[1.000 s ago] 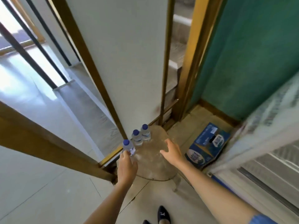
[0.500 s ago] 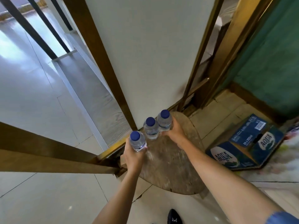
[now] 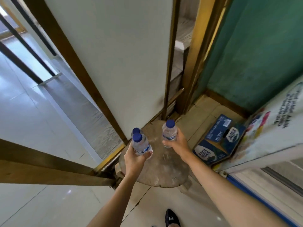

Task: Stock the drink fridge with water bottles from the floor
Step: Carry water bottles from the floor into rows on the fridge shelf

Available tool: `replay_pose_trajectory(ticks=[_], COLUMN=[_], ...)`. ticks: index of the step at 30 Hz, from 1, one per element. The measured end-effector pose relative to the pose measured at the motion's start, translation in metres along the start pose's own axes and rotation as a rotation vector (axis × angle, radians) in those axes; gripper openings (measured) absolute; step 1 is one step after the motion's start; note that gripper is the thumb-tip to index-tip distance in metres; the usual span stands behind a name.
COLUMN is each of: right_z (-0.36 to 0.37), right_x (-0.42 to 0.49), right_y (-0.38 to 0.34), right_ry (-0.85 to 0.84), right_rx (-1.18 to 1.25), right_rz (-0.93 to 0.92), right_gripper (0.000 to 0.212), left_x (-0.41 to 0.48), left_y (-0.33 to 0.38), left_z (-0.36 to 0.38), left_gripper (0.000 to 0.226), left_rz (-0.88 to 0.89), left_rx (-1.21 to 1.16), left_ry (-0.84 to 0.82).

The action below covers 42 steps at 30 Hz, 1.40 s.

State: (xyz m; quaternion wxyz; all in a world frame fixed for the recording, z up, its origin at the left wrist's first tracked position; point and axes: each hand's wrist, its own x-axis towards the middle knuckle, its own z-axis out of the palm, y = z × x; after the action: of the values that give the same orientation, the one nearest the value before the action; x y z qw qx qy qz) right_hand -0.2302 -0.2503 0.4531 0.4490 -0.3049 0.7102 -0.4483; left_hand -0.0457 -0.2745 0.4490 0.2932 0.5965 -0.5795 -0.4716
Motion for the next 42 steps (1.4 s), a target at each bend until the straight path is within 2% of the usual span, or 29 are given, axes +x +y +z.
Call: replay_pose_trajectory(ticks=[8,15,20,24,29,32,34,36,40,42], right_z=[-0.106,-0.209,-0.276,-0.332,-0.404,-0.451,-0.484,-0.520,-0.595,-0.630], right_x=[-0.106,-0.217,-0.295,-0.352,-0.409,-0.442,-0.458,-0.470,-0.479,-0.478], right_y=[-0.113,-0.209,-0.255,-0.278,-0.296,-0.305,-0.311,-0.314,-0.316,-0.315], right_ry=[0.195,0.459,0.627,0.745,0.901,0.970,0.997,1.027,1.095,1.129], right_rx=[0.046,-0.022,-0.017,-0.015,-0.022,-0.025,-0.021,-0.023,0.049,0.057], right_rz=[-0.189,-0.334,-0.404,-0.430,-0.424,-0.416,-0.425,-0.435,-0.442,-0.443], right_gripper=[0.062,0.056,0.048,0.042,0.052,0.050,0.048,0.047,0.043,0.052], left_x=[-0.045,-0.108,-0.167,-0.223,-0.284,-0.320,-0.343,-0.365,-0.403,-0.418], left_y=[0.169,0.324,0.412,0.479,0.545,0.582,0.606,0.628,0.662,0.675], left_z=[-0.005,0.013,0.039,0.067,0.110,0.142,0.170,0.198,0.251,0.279], left_gripper=[0.055,0.045,0.044,0.044,0.040,0.038,0.051,0.068,0.053,0.059], left_rz=[0.293,0.582,0.786,0.925,1.006,1.051,1.068,1.059,1.003,0.964], left_rx=[-0.056,-0.139,-0.164,-0.171,-0.200,-0.215,-0.217,-0.213,-0.247,-0.247], left_ry=[-0.256,-0.434,-0.605,-0.680,-0.726,-0.735,-0.720,-0.694,-0.656,-0.638])
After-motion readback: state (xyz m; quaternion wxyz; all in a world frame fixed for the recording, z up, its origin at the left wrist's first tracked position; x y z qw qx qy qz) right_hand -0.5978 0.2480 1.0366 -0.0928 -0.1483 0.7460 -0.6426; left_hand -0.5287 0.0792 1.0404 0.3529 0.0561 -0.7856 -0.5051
